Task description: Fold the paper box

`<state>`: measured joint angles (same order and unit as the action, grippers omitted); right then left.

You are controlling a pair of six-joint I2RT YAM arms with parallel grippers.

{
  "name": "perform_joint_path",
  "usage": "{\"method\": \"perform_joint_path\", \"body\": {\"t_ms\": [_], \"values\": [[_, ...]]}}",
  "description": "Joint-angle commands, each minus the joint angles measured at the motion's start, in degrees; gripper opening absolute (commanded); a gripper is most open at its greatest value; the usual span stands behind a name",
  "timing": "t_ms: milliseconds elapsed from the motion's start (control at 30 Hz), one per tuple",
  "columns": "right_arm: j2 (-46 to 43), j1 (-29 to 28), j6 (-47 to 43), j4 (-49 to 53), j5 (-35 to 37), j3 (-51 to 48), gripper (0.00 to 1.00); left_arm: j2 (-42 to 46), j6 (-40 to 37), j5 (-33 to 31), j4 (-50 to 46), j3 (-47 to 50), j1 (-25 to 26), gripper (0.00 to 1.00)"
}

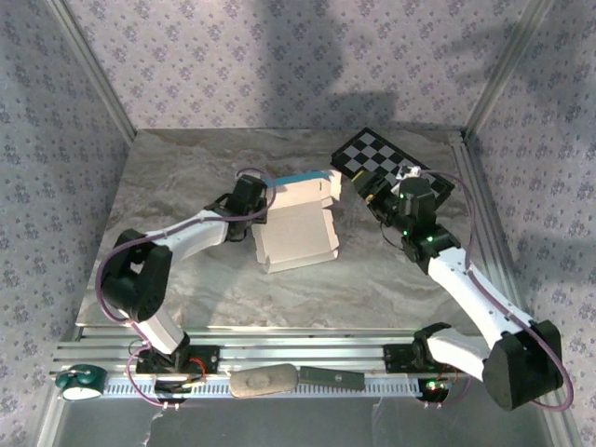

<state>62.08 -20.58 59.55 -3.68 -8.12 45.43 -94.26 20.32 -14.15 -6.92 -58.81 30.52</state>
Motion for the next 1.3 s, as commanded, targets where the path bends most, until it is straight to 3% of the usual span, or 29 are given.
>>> {"method": "perform_joint_path", "body": {"t_ms": [0,167,267,400,567,900,1033,1100,1267], "values": [[-1.53,-0.16,-9.42,10.66,0.91,4.24,0.62,2.04,-3.98,16.24,-7.54,-4.92,-2.96,0.00],[-1.23,-0.31,-20.71,19.06,0.98,10.84,0.60,3.86,-5.99,18.61,-16.35,-9.16,-4.73,0.00],[-1.67,-0.60,-23.12,22.37,1.54,13.06,0.59,4.97,-5.49,20.21,-18.91,-9.75,-6.39,0.00],[-2.62,-3.46,-22.53,24.62,4.08,14.07,0.58,7.05,-4.50,21.46,-18.53,-8.17,-7.45,0.00],[-3.15,-11.95,-18.32,25.27,12.07,15.11,0.55,8.00,-4.49,24.97,-18.66,-7.50,-7.66,0.00],[-6.60,-20.03,-9.69,30.86,23.79,18.18,0.53,10.34,-5.89,40.59,-24.08,-9.88,-10.88,0.00],[-9.38,-21.23,-17.28,30.65,24.20,19.46,0.55,11.20,-8.01,50.77,-22.57,-8.41,-12.32,0.00],[-11.81,-20.84,-22.91,29.03,21.60,18.36,0.57,11.44,-10.10,56.33,-21.46,-7.26,-12.33,0.00],[-17.99,-18.85,-33.81,26.54,13.05,15.34,0.66,11.05,-11.50,63.21,-18.08,-6.48,-12.33,0.00]]}}
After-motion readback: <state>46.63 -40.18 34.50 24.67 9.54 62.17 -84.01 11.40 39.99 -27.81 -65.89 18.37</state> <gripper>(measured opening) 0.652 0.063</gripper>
